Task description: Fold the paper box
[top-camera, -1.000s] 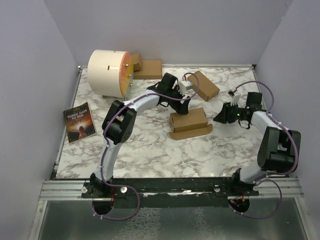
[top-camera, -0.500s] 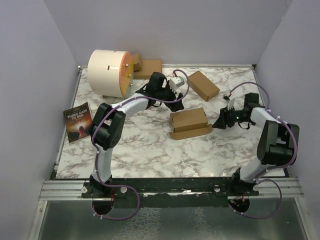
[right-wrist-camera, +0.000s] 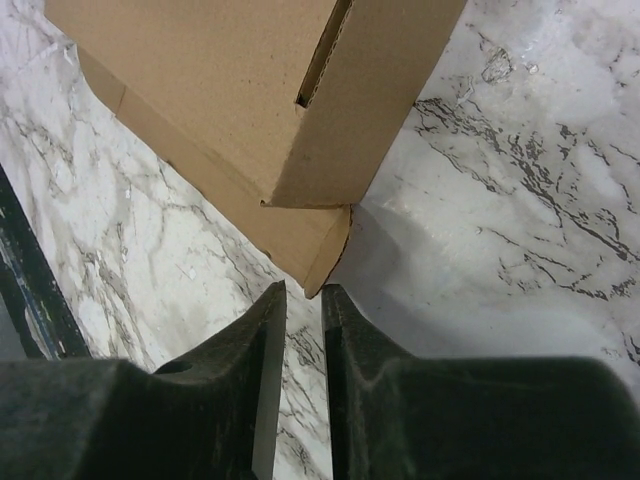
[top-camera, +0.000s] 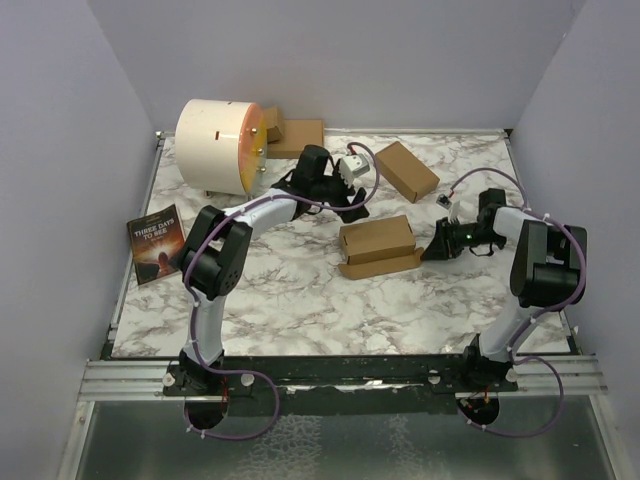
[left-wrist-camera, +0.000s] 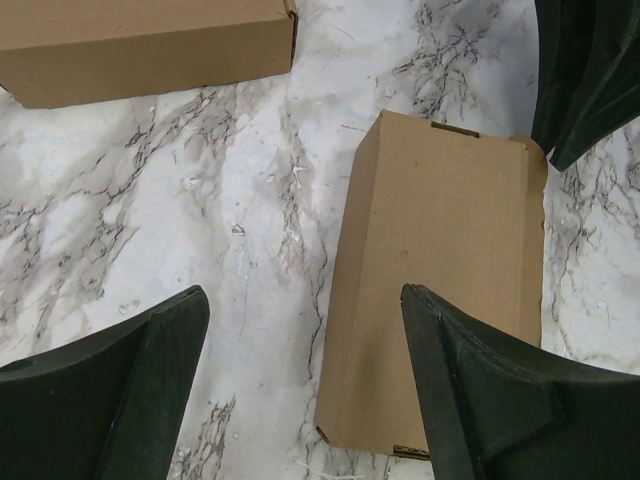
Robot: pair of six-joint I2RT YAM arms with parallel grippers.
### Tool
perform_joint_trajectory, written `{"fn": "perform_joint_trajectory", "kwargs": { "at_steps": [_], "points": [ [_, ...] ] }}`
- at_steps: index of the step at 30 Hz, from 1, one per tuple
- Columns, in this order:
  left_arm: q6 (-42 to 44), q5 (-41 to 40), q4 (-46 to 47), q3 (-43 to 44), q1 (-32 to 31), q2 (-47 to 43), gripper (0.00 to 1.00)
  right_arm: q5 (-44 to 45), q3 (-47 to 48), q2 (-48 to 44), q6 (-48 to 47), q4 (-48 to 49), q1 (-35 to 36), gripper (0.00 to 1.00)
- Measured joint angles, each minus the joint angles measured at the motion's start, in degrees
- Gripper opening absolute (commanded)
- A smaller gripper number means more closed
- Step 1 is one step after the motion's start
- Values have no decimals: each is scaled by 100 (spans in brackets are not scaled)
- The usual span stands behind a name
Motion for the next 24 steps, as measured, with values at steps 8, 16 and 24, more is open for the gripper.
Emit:
{"fn": "perform_joint_trajectory", "kwargs": {
  "at_steps": [8, 16, 24],
  "points": [
    [-68, 9, 50, -2, 0, 52, 80, 17, 11, 13, 175, 39, 76, 9],
    [-177, 9, 101, -52, 0, 109, 80, 221, 48, 13, 409, 181, 173, 2],
    [-599, 4, 302, -208, 52, 109, 79, 643, 343, 15, 518, 435, 363, 1]
  ]
}}
